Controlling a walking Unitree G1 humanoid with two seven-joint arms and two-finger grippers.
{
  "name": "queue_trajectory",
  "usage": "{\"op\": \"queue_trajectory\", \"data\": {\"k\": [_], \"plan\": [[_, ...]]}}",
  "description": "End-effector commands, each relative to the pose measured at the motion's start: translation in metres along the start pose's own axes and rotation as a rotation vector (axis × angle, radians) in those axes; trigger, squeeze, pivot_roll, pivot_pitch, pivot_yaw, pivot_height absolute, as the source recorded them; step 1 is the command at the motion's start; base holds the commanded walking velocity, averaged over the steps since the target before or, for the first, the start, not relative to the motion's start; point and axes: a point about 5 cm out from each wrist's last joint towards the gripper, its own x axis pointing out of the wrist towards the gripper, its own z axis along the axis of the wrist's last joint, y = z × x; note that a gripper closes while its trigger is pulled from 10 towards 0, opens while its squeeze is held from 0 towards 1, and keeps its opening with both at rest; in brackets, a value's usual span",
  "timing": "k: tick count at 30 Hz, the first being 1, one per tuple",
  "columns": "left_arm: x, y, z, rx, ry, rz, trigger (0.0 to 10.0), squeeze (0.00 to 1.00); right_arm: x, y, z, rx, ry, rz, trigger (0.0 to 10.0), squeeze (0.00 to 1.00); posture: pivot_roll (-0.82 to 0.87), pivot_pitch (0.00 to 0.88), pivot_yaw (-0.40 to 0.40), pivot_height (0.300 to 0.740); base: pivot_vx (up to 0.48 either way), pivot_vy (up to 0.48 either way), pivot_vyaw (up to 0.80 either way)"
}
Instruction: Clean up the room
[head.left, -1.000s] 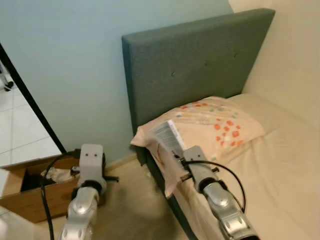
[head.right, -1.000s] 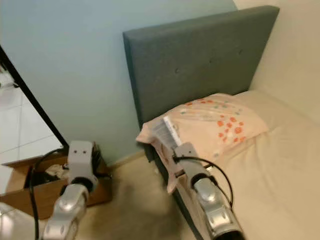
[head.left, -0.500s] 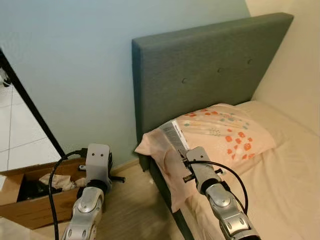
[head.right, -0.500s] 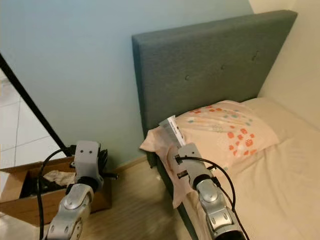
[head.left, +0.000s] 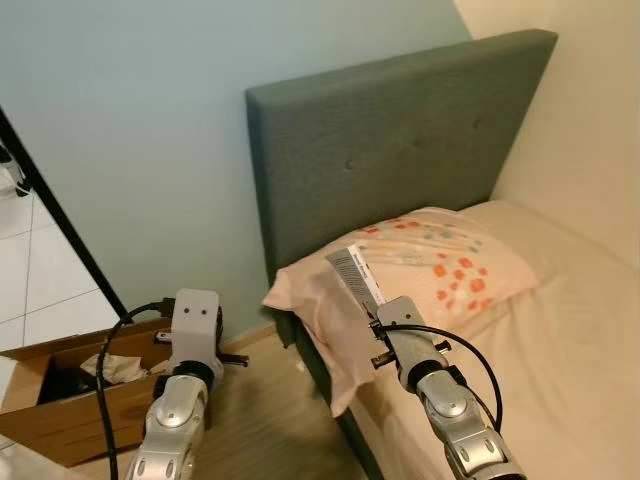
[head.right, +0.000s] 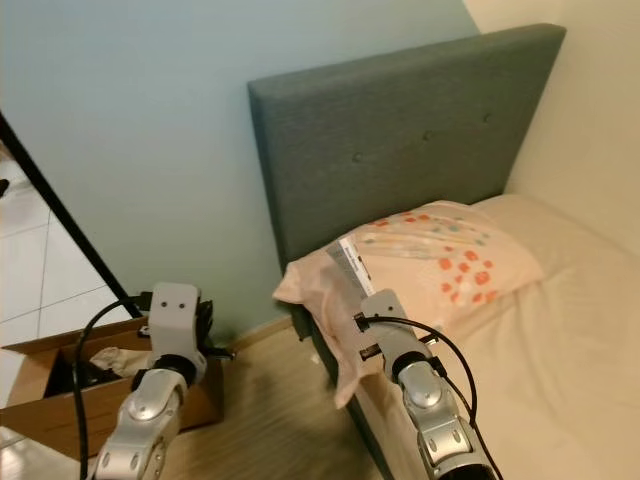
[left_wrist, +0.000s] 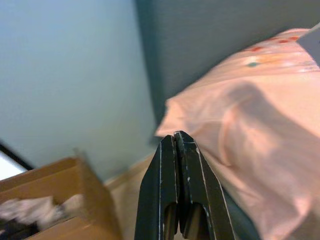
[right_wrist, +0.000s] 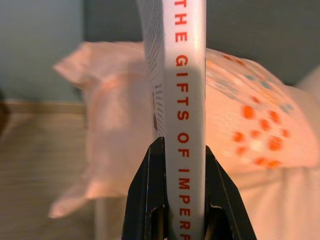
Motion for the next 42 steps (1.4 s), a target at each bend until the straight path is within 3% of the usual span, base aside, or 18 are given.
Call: {"op": "queue_trajectory", "data": {"k": [1, 15, 26, 37, 42], "plan": [[-0.002, 0.003, -0.010, 0.000, 0.048, 0.008, 10.0, 0.00, 0.000, -0.001, 0.005, 0.002, -0.026, -0.010, 10.0, 0.00, -0.08, 0.113, -0.010, 0.727, 0.000, 0.000, 0.00], [-0.008, 0.004, -0.013, 0.118, 0.047, -0.064, 10.0, 0.00, 0.006, -0.009, 0.008, 0.008, -0.019, -0.034, 10.0, 0.00, -0.07, 0.123, -0.011, 0.677, 0.000, 0.000, 0.00], [-0.010, 0.006, -0.014, 0.121, 0.048, -0.075, 10.0, 0.00, 0.004, -0.010, 0.006, 0.001, -0.013, -0.039, 10.0, 0.00, -0.07, 0.125, -0.009, 0.647, 0.000, 0.000, 0.00], [-0.012, -0.001, -0.014, 0.113, 0.047, -0.109, 10.0, 0.00, 0.002, -0.010, 0.003, -0.006, -0.007, -0.036, 10.0, 0.00, -0.07, 0.130, -0.006, 0.593, 0.000, 0.000, 0.00], [-0.012, -0.004, -0.013, 0.105, 0.045, -0.126, 10.0, 0.00, 0.001, -0.012, 0.004, -0.018, -0.013, -0.043, 10.0, 0.00, -0.07, 0.133, -0.002, 0.593, 0.000, 0.000, 0.00]]}}
